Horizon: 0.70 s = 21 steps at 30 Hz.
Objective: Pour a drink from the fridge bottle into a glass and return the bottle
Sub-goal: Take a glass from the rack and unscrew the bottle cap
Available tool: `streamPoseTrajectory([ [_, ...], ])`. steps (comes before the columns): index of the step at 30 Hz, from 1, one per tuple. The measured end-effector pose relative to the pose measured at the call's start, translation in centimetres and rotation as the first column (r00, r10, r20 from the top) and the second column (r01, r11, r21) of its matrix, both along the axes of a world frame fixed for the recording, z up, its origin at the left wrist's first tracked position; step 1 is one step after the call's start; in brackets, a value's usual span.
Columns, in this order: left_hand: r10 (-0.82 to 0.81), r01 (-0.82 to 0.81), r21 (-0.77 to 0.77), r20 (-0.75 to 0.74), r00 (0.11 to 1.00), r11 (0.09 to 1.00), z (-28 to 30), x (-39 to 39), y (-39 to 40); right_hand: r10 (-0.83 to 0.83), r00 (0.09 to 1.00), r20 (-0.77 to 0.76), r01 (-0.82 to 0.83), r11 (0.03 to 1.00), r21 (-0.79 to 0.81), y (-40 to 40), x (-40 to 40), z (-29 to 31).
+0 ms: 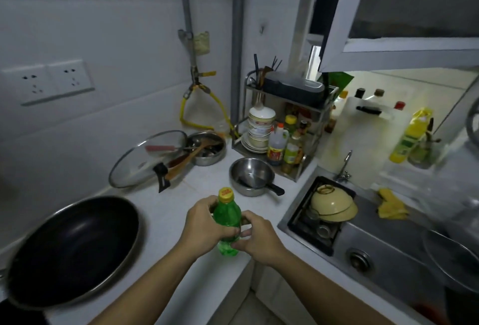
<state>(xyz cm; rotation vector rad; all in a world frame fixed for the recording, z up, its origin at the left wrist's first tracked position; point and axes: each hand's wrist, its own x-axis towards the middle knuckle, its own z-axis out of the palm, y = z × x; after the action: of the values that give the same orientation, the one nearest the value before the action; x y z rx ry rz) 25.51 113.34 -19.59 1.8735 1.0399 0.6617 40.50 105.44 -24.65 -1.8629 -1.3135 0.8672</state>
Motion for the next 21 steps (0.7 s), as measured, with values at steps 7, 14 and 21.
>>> streamPoseTrajectory([
  [7,0.002,-0.01,-0.069,-0.11,0.994,0.998,-7.0,6.0,4.5,0.062,0.998,0.032,-0.058,0.99,-0.126,4.8,6.9,-5.9],
  [14,0.009,-0.02,-0.085,-0.125,0.992,0.996,-10.1,9.4,6.9,0.198,0.979,0.043,-0.187,0.965,-0.182,9.3,10.6,-9.7],
  [21,0.084,-0.092,-0.07,-0.106,0.991,0.993,-12.7,9.5,9.8,0.225,0.974,-0.003,-0.22,0.95,-0.22,12.3,11.0,-11.7],
])
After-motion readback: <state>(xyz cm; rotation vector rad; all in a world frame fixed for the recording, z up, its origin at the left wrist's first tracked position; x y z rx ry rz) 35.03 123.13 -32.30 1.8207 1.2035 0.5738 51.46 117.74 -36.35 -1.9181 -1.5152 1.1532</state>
